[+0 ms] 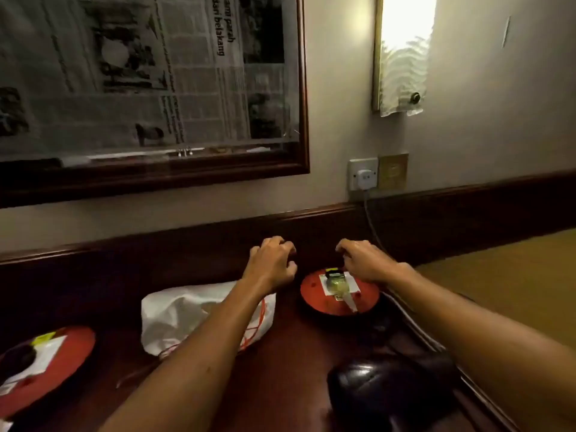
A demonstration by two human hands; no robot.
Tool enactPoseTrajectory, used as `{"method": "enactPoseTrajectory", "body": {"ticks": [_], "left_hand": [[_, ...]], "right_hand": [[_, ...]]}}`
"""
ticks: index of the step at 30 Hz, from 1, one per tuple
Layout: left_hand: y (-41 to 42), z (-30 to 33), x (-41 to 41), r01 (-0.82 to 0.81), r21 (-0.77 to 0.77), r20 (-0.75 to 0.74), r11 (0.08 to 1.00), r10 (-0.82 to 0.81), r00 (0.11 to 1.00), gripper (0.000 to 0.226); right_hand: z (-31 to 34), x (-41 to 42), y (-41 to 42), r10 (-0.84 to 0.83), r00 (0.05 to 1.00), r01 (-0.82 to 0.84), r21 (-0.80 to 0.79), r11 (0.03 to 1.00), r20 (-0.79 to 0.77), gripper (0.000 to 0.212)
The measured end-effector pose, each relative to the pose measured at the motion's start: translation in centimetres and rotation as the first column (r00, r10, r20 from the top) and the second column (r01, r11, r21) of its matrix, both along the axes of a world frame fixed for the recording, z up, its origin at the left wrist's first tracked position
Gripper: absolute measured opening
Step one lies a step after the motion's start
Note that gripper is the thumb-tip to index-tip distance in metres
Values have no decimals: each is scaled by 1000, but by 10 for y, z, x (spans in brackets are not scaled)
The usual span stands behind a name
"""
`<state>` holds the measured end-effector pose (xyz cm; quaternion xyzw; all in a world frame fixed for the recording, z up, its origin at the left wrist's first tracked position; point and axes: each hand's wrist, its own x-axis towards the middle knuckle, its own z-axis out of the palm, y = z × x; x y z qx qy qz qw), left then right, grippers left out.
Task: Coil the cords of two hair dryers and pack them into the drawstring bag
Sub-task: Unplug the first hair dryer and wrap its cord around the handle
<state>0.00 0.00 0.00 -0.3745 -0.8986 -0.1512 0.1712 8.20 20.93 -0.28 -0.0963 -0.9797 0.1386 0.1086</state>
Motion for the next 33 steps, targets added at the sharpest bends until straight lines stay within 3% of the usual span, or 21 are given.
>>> {"method": "enactPoseTrajectory", "body": {"ticks": [4,9,14,18,21,23,26,27,29,31,33], "left_hand": [[43,-49,-24,88,-82,166,993,-73,983,33],[75,-89,-50,139,-29,287,990,-125,950,22],[77,-101,-61,162,13,284,987,-159,946,24],[75,-103,-61,168,25,278,985,-168,946,26],[74,-104,-60,161,24,288,987,-161,944,30],[73,-103,-57,150,15,295,989,-148,944,31],[75,-100,-54,132,-45,291,990,-113,950,32],[76,-98,-53,120,-58,291,991,-98,952,31],[78,-92,-49,113,-107,307,988,-75,949,34],[76,-89,-38,124,-151,273,981,-79,959,40],[73,-86,-16,144,-79,193,986,-127,973,39]], "right_hand": [[-43,-23,31,-47,987,40,42,998,155,31],[-73,-46,63,22,989,-38,107,994,148,39],[-74,-53,67,39,984,-51,67,996,173,27],[-59,-56,43,-40,996,45,-73,996,77,58],[-56,-57,24,-21,984,12,52,999,178,54],[-48,-56,18,-34,992,32,24,999,121,43],[-17,-54,17,-131,977,89,-235,968,-168,50],[-4,-52,18,-138,968,86,-240,967,-209,54],[18,-38,22,-100,989,83,-153,985,-109,54],[25,-13,26,-56,985,75,-111,991,164,50],[13,16,34,-19,888,88,-128,988,460,39]]}}
